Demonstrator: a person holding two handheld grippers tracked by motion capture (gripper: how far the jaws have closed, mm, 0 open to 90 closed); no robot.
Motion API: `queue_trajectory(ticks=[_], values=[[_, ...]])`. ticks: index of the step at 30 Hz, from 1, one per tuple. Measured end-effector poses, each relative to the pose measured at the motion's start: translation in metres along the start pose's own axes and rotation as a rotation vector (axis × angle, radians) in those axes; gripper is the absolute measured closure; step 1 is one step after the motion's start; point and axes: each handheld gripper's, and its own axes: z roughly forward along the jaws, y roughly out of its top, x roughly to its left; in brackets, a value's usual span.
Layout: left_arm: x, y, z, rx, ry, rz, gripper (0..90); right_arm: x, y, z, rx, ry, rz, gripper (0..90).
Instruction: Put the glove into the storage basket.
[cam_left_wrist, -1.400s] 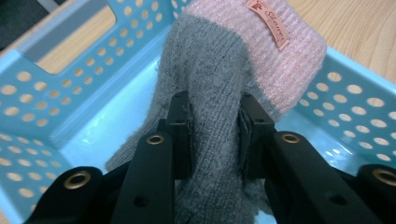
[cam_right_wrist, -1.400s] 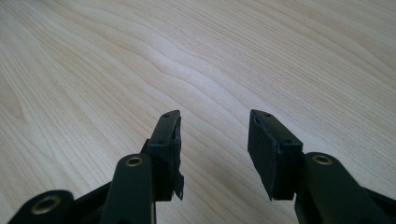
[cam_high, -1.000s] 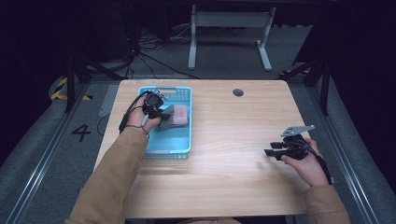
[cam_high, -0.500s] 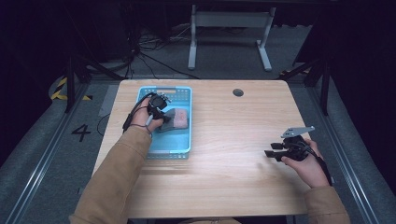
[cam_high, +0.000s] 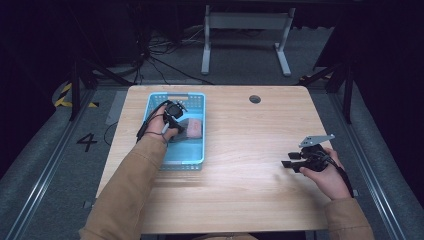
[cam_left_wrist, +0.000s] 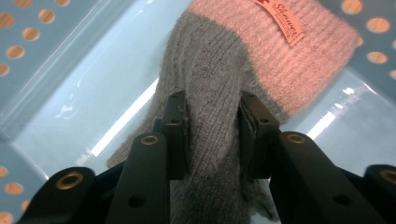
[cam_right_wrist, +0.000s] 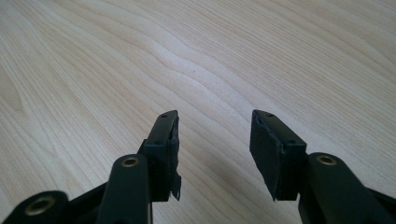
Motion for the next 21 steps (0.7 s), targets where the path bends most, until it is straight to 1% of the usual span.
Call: queue_trajectory(ticks=[2, 3, 4, 7, 8, 9, 10, 11, 14, 16, 17, 18, 19, 21], values=[[0.000, 0.000, 0.001, -0.014, 0.007, -0.007, 64.3, 0.000, 0.000, 0.000, -0.002, 0.000, -0.001, 52.5], [0.002, -0.001, 0.002, -0.028, 0.012, -0.013, 60.7, 0.000, 0.001, 0.000, -0.004, -0.002, -0.001, 52.4], [0.003, -0.002, 0.003, -0.045, 0.016, -0.019, 54.5, 0.000, 0.001, -0.001, -0.005, 0.001, -0.001, 52.3], [0.006, -0.006, 0.005, -0.109, 0.011, -0.023, 42.5, -0.001, 0.002, 0.000, -0.008, 0.004, 0.000, 52.0], [0.006, -0.008, 0.006, -0.127, 0.026, -0.026, 35.2, -0.001, 0.004, 0.001, -0.008, 0.008, -0.004, 51.6], [0.005, -0.008, 0.006, -0.137, 0.044, -0.032, 35.2, -0.001, 0.004, 0.001, -0.008, 0.008, -0.004, 51.6], [0.005, -0.009, 0.005, -0.144, 0.047, -0.033, 33.7, -0.001, 0.005, 0.002, -0.012, 0.009, -0.006, 51.4], [0.005, -0.010, 0.003, -0.159, 0.042, -0.037, 34.2, -0.001, 0.006, 0.003, -0.013, 0.012, -0.006, 51.2], [0.005, -0.014, -0.006, -0.212, 0.043, -0.048, 34.6, 0.000, 0.011, 0.006, -0.016, 0.021, -0.019, 50.7], [0.004, -0.015, -0.014, -0.241, 0.028, -0.066, 34.9, 0.000, 0.013, 0.008, -0.019, 0.025, -0.025, 50.5], [0.003, -0.017, -0.019, -0.257, 0.013, -0.076, 35.9, 0.000, 0.014, 0.008, -0.018, 0.024, -0.025, 50.4], [0.002, -0.017, -0.022, -0.261, 0.005, -0.083, 36.6, -0.001, 0.015, 0.009, -0.022, 0.028, -0.028, 50.2], [0.001, -0.018, -0.027, -0.280, -0.003, -0.091, 36.4, 0.000, 0.016, 0.009, -0.024, 0.026, -0.029, 50.0], [-0.004, -0.020, -0.037, -0.303, -0.006, -0.098, 36.3, 0.000, 0.020, 0.011, -0.026, 0.029, -0.039, 49.5]])
